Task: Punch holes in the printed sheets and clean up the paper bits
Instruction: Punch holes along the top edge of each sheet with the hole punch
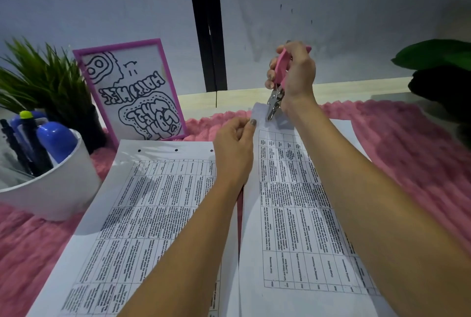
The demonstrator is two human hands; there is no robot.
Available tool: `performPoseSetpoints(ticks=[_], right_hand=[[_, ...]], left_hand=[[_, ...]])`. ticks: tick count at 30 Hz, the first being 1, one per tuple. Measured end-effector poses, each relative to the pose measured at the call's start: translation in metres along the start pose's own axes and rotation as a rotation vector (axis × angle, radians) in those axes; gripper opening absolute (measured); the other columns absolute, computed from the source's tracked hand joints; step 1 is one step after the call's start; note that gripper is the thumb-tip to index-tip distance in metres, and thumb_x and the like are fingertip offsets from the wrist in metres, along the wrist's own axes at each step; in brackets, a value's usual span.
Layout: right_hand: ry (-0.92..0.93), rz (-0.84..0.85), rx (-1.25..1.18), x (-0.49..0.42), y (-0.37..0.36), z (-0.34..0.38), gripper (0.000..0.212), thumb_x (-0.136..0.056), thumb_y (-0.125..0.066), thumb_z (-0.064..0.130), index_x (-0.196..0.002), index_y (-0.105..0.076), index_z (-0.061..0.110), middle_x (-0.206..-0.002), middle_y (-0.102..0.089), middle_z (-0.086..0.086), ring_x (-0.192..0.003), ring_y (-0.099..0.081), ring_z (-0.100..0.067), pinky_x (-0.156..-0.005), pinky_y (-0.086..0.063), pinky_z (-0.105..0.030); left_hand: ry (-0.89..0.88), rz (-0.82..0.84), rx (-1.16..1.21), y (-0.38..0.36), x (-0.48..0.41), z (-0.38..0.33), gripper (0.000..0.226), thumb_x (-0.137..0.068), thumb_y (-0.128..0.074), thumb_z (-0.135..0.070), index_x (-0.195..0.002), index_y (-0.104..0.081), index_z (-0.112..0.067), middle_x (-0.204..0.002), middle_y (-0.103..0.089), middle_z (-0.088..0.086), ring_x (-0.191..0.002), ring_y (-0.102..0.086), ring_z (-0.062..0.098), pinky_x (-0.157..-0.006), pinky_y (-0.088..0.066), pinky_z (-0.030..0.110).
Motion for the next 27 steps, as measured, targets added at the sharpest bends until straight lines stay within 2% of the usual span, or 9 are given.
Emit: performPoseSetpoints(ticks=[5,11,13,14,16,18,21,24,27], right_hand=[[-0.006,-0.034,-0.005,0.002,0.001,0.0,0.014,-0.086,-0.05,0.014,-0.075,-0.054,0.007,-0.058,-0.049,-0.006,-0.045,-0.042,-0.018,-0.045,-0.033,-0.023],[-0.004,-0.057,0.0,0.002,0.002,0.001,0.017,-0.086,-0.048,0.01,-0.07,-0.053,0.009,-0.058,-0.049,-0.008,-0.043,-0.041,-0.019,-0.044,-0.032,-0.022],[-0.009,-0.052,0.01,0.002,0.002,0.001,0.019,-0.087,-0.048,0.009,-0.068,-0.052,0.009,-0.059,-0.049,-0.008,-0.043,-0.041,-0.019,-0.043,-0.033,-0.023],[-0.013,-0.049,0.01,0.002,0.002,0.001,0.02,-0.086,-0.048,0.009,-0.067,-0.052,0.009,-0.059,-0.049,-0.008,-0.043,-0.041,-0.019,-0.043,-0.032,-0.023],[-0.023,-0.049,0.001,0.002,0.003,-0.001,0.02,-0.085,-0.048,0.008,-0.066,-0.051,0.009,-0.059,-0.048,-0.009,-0.043,-0.04,-0.019,-0.043,-0.031,-0.022],[-0.028,-0.054,-0.001,0.002,0.003,-0.003,0.019,-0.084,-0.048,0.009,-0.065,-0.051,0.009,-0.059,-0.048,-0.008,-0.043,-0.039,-0.019,-0.044,-0.031,-0.022],[-0.027,-0.059,0.002,0.001,0.004,-0.005,0.021,-0.084,-0.048,0.01,-0.064,-0.051,0.01,-0.058,-0.049,-0.008,-0.044,-0.039,-0.02,-0.044,-0.031,-0.023],[-0.031,-0.062,0.01,0.0,0.004,-0.006,0.023,-0.086,-0.048,0.01,-0.063,-0.052,0.01,-0.057,-0.049,-0.007,-0.043,-0.04,-0.02,-0.045,-0.032,-0.022],[-0.03,-0.063,0.019,0.0,0.003,-0.007,0.022,-0.085,-0.049,0.011,-0.063,-0.052,0.01,-0.057,-0.05,-0.007,-0.043,-0.041,-0.019,-0.044,-0.033,-0.022]], left_hand=[[-0.016,-0.005,-0.043,0.0,-0.001,0.001,0.013,-0.096,-0.059,-0.016,-0.092,-0.069,-0.01,-0.079,-0.068,0.01,-0.069,-0.058,0.017,-0.066,-0.052,0.034],[-0.016,-0.011,-0.042,-0.001,0.0,0.0,0.014,-0.097,-0.058,-0.015,-0.089,-0.068,-0.01,-0.06,-0.057,-0.006,-0.052,-0.043,0.003,-0.055,-0.04,0.023],[-0.026,-0.019,-0.067,-0.002,0.001,-0.002,0.01,-0.097,-0.058,-0.015,-0.094,-0.066,-0.009,-0.056,-0.051,-0.01,-0.049,-0.04,0.003,-0.054,-0.042,0.027],[-0.042,-0.012,-0.088,-0.002,0.002,-0.005,0.005,-0.097,-0.059,-0.014,-0.099,-0.062,-0.011,-0.059,-0.052,-0.01,-0.051,-0.042,0.003,-0.056,-0.046,0.029],[-0.102,0.002,-0.132,-0.004,0.006,-0.012,0.019,-0.095,-0.06,-0.011,-0.108,-0.05,-0.02,-0.079,-0.059,-0.004,-0.063,-0.054,0.003,-0.059,-0.051,0.023],[-0.19,0.029,-0.227,-0.005,0.006,-0.012,0.028,-0.093,-0.06,-0.007,-0.105,-0.046,-0.027,-0.098,-0.059,-0.001,-0.083,-0.061,0.015,-0.071,-0.056,0.03],[-0.223,0.07,-0.306,-0.007,0.004,-0.006,0.018,-0.094,-0.057,-0.005,-0.101,-0.06,-0.022,-0.098,-0.065,-0.002,-0.088,-0.062,0.021,-0.078,-0.055,0.042],[-0.187,0.059,-0.305,-0.006,0.004,-0.006,0.021,-0.096,-0.057,-0.007,-0.113,-0.067,-0.015,-0.107,-0.069,-0.001,-0.1,-0.062,0.018,-0.088,-0.055,0.034],[-0.182,0.047,-0.309,-0.006,0.004,-0.008,0.023,-0.097,-0.057,-0.009,-0.117,-0.067,-0.013,-0.111,-0.069,0.001,-0.103,-0.061,0.016,-0.089,-0.053,0.028]])
Point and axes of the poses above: each hand's wrist, its own x-axis away from the middle knuckle, its own y-axis out of the back of the hand, z = x × y, the point moved 3 cm from there along -x, towards the middle knuckle
